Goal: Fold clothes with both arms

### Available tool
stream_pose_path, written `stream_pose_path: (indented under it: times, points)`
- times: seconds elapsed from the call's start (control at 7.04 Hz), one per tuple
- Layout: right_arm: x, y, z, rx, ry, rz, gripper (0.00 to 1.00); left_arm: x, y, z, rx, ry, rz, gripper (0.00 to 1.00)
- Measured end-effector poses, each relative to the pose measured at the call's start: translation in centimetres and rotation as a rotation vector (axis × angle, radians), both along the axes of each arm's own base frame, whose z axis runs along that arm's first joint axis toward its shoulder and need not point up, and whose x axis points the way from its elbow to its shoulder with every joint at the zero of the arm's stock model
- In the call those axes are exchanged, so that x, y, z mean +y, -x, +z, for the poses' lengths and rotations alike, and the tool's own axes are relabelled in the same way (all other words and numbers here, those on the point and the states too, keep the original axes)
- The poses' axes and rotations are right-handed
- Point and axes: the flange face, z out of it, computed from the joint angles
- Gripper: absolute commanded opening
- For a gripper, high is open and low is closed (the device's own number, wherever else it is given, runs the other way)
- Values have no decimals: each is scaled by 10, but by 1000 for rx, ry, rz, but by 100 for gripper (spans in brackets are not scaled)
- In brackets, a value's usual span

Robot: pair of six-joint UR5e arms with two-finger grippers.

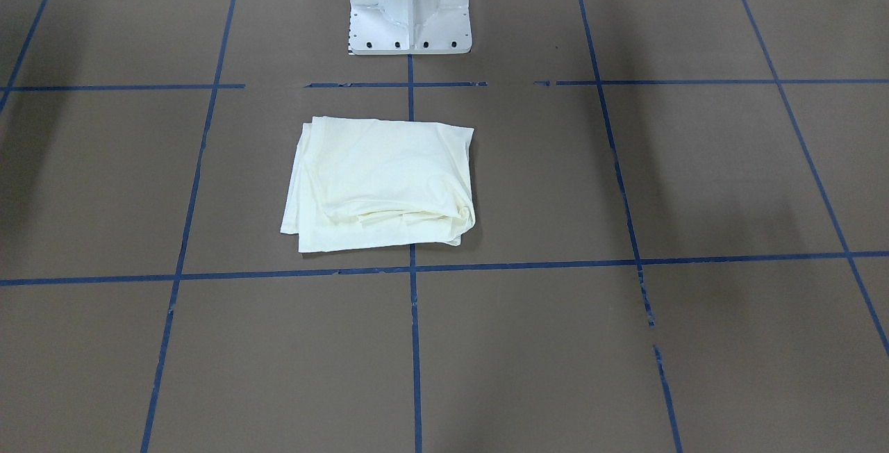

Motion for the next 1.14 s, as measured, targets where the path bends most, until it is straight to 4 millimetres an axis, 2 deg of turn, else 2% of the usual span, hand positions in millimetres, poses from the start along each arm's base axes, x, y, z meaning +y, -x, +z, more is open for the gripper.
stream_pose_path:
  times: [0.57, 1.14]
  points:
    - [-2, -2, -15, 32, -36, -2, 100, 1, 10, -2, -15, -6, -26, 100]
    - [-1, -2, -17, 29, -40, -2, 100, 2, 12, -1, -18, -3, -30, 100]
